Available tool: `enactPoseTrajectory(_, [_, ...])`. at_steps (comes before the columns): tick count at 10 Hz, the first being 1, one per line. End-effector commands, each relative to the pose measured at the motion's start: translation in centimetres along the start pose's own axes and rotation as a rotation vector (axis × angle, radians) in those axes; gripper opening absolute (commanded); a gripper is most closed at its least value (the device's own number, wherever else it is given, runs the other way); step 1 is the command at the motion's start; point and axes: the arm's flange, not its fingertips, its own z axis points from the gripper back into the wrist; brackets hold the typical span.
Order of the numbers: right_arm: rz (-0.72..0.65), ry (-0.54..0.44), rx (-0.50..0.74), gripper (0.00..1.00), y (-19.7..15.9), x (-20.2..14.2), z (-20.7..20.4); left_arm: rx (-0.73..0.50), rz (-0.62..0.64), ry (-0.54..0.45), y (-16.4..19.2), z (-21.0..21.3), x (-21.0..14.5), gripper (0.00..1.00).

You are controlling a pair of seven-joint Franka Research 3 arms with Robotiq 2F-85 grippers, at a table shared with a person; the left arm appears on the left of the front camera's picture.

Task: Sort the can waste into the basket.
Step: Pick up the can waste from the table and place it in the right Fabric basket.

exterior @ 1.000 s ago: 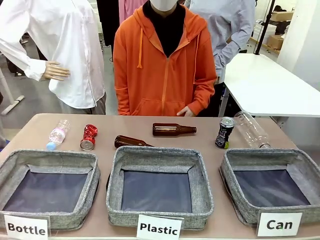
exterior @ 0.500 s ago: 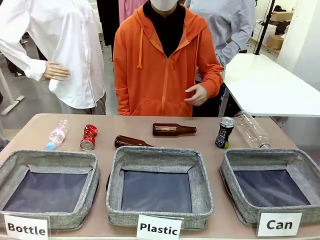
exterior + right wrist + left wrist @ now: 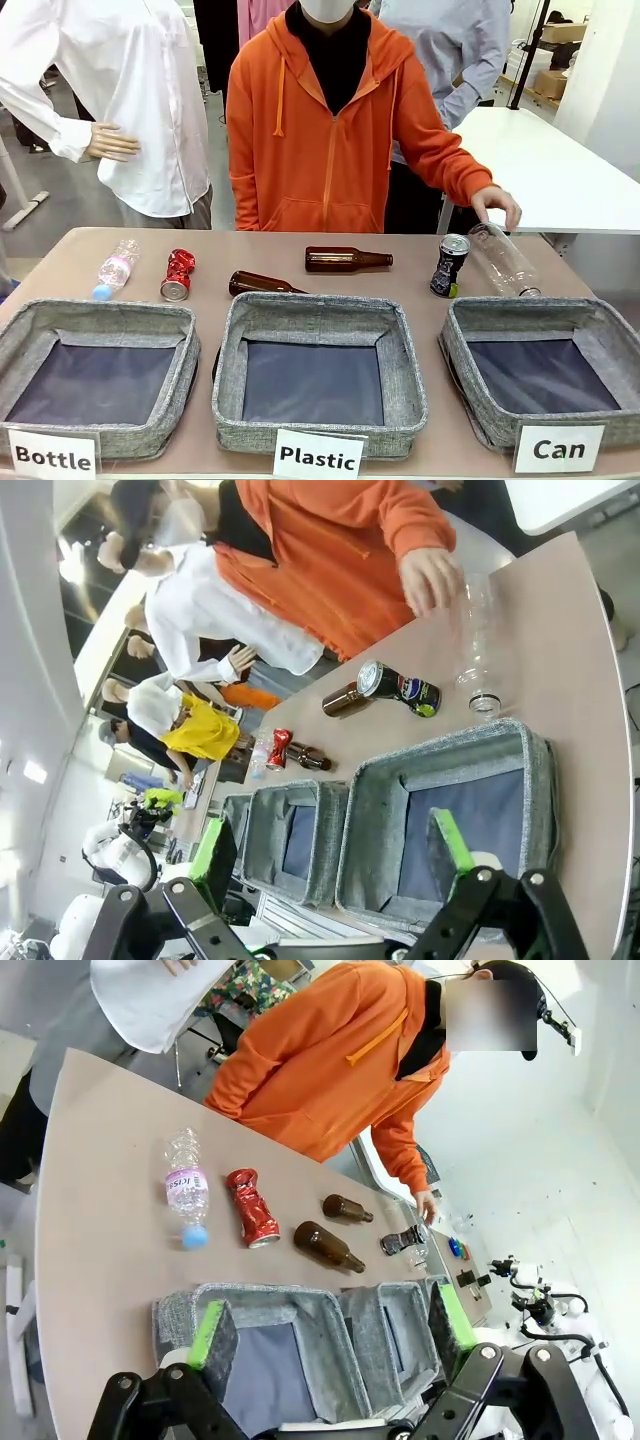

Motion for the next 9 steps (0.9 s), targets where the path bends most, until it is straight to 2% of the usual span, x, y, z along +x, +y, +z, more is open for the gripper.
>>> enactPoseTrajectory(1, [0.028,-0.012,0.008,1.0,0.0,0.1,0.5,-0.003,-0.017,-0.003,0.2,-0.1,0.2,1.0])
enactPoseTrajectory(2, [0.028,-0.012,0.008,1.0,0.0,0.1,0.5,0.0,0.0,0.0,0.0,0.0,0.0,1.0])
enactPoseTrajectory(3, [0.028,-0.012,0.008,1.0,0.0,0.1,0.5,0.039,-0.048,0.082,-1.6,-1.1,-0.2,1.0])
enactPoseTrajectory(4, [0.028,-0.012,0.008,1.0,0.0,0.1,0.5,0.065,-0.121,0.221,-3.8,-3.8,0.8,1.0])
enactPoseTrajectory(7, [0.028,-0.012,0.008,1.0,0.0,0.1,0.5,0.208,-0.193,0.476,-6.5,-14.1,2.4,1.0])
enactPoseTrajectory(9, [0.028,-0.012,0.008,1.0,0.0,0.1,0.5,0.294,-0.216,0.549,-7.0,-21.2,2.7,1.0])
